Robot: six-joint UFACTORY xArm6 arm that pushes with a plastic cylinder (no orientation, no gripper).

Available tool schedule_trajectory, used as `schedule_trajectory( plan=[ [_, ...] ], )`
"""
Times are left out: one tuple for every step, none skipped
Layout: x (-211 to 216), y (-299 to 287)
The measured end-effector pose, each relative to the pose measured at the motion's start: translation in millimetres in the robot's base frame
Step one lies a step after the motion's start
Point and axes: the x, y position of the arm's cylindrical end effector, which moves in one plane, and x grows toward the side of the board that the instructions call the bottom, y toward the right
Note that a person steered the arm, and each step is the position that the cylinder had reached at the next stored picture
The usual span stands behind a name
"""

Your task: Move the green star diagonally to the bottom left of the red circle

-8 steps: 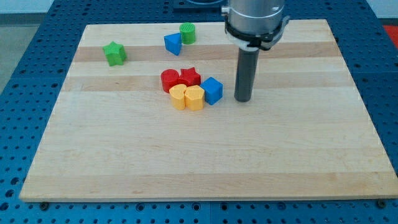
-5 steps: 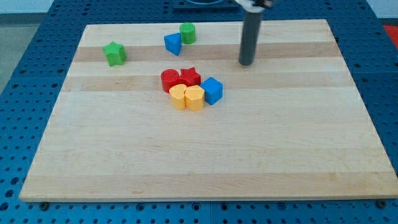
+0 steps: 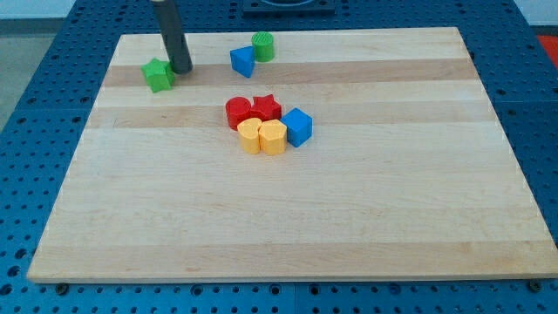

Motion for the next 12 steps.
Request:
schedule_trajectory(
  plan=[
    [-31.0, -30.9],
    [-50.3, -60.8],
    [-55.0, -73.0],
    [-55.5, -77.0],
    [-50.6, -107.2],
    [-46.6, -116.9],
    [-19.5, -114.1],
    [-18.9, -101.0],
    [6.5, -83.2],
    [64.2, -59.9],
    [57.9, -53.2],
    [1.2, -52.9]
  ],
)
